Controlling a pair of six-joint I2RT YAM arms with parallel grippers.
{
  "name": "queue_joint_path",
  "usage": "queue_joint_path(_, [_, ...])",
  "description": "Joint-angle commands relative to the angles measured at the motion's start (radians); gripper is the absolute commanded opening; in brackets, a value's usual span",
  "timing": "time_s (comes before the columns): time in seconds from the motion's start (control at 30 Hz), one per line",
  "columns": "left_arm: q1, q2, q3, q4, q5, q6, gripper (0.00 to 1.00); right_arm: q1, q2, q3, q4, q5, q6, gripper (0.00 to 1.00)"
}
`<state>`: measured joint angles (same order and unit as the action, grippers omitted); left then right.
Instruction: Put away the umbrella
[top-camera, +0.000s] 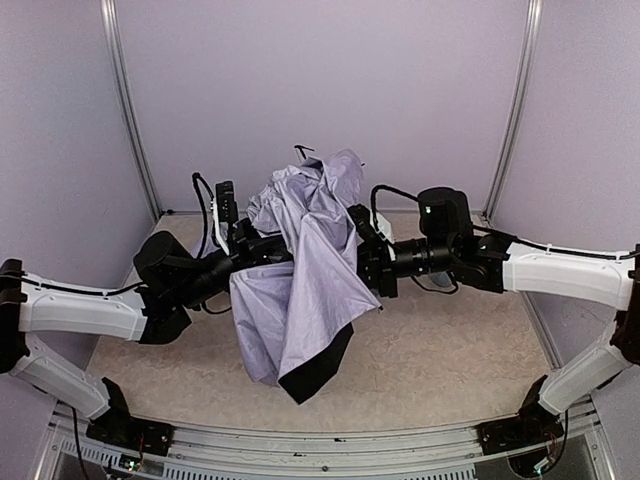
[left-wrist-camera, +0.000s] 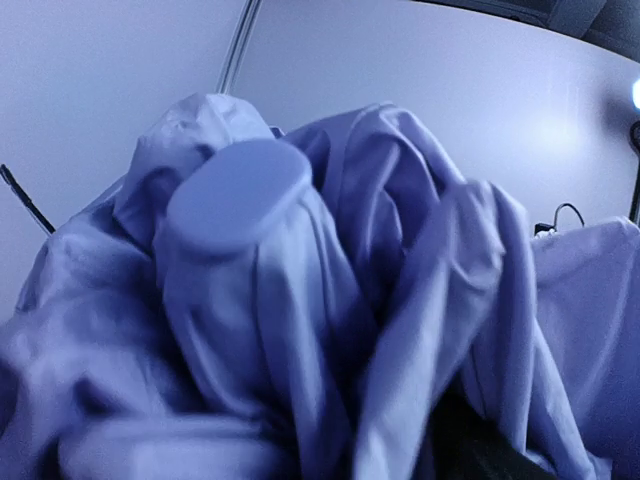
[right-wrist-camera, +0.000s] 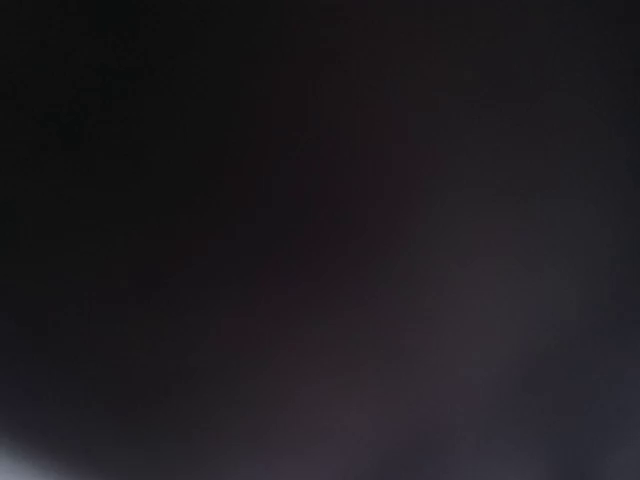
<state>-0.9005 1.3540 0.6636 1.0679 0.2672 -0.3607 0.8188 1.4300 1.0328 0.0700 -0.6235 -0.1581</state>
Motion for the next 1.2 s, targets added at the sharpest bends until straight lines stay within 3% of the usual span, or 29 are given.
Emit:
queue_joint_path(0.0, [-0.003, -0.075, 0.025, -0.132, -0.106, 0.187, 0.79, -0.086, -0.1, -0.014, 0.046, -0.002, 0.051, 0.0])
queue_joint_path(0.23, [0.038, -0.232, -0.076, -0.251, -0.238, 0.311, 0.95, -0.197, -0.179, -0.086, 0.086, 0.018, 0.084, 0.0])
queue_joint_path(0.43, [0.017, -0.273, -0.176, -0.242, -0.013, 0.389, 0.88, -0.24, -0.224, 0.023, 0.012, 0.093, 0.052, 0.0])
queue_joint_path(0.6, [-0.062, -0.177, -0.225, -0.172, 0.054, 0.479, 0.82, -0.241, -0.229, 0.12, -0.032, 0.099, 0.02, 0.0])
queue_joint_path(0.77, [-0.063, -0.034, -0.22, 0.0, 0.061, 0.492, 0.88, -0.24, -0.212, 0.182, -0.047, 0.089, 0.024, 0.0])
queue_joint_path(0.93, [-0.063, 0.083, -0.177, 0.065, -0.016, 0.476, 0.88, -0.24, -0.204, 0.213, -0.046, 0.067, 0.033, 0.0])
queue_joint_path(1.07, [-0.065, 0.165, -0.15, 0.098, -0.012, 0.44, 0.79, -0.24, -0.209, 0.218, -0.051, 0.062, 0.032, 0.0])
queue_joint_path(1.17, [-0.08, 0.202, -0.131, 0.1, 0.015, 0.426, 0.67, -0.24, -0.215, 0.216, -0.056, 0.064, 0.028, 0.0])
